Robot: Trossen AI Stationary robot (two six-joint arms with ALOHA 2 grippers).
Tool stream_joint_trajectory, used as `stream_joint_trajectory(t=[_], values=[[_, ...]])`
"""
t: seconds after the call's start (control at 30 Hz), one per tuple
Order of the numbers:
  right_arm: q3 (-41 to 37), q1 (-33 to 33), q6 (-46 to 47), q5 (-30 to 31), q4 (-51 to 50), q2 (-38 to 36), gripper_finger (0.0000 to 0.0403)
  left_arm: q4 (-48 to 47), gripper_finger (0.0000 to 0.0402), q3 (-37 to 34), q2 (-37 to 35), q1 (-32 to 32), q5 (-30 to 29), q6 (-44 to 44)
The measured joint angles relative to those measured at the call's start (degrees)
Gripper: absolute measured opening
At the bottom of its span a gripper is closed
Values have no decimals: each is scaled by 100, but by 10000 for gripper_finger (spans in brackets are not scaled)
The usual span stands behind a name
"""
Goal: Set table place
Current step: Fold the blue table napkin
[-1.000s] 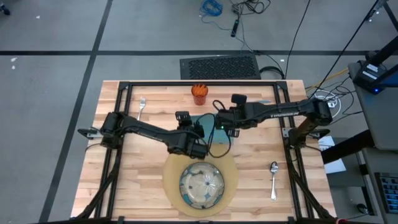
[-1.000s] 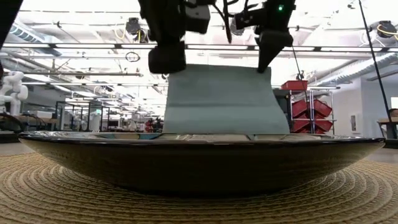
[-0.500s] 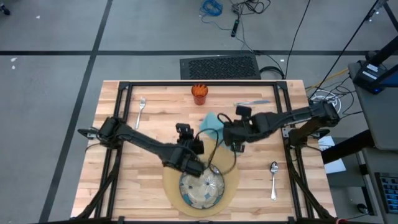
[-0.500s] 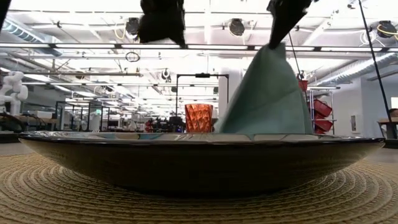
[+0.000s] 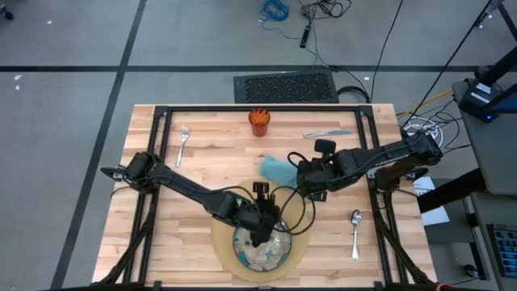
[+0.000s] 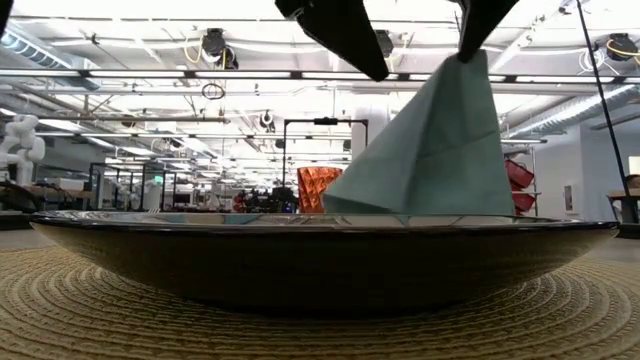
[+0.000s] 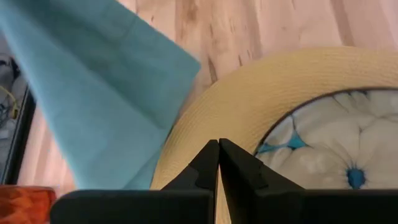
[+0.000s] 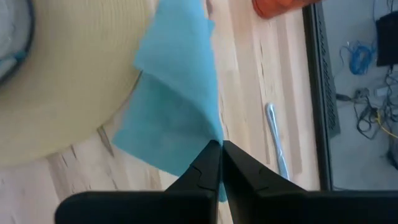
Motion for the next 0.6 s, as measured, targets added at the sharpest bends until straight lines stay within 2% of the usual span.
stream_joint_trajectory(t=[0.2, 0.4, 0.5, 0.6], values=[[0, 0, 54, 2, -323, 0, 0, 430, 17, -1, 113, 19, -3, -453], [0, 0, -12, 6, -266, -16, 0, 1024, 110, -4, 461, 350, -152, -1066], [0, -21, -92, 6, -269, -16, 0, 1348, 159, -4, 681, 471, -657, -1728], [0, -89, -138, 4, -324, -27, 0, 1661, 184, -6, 911, 627, -939, -2082]])
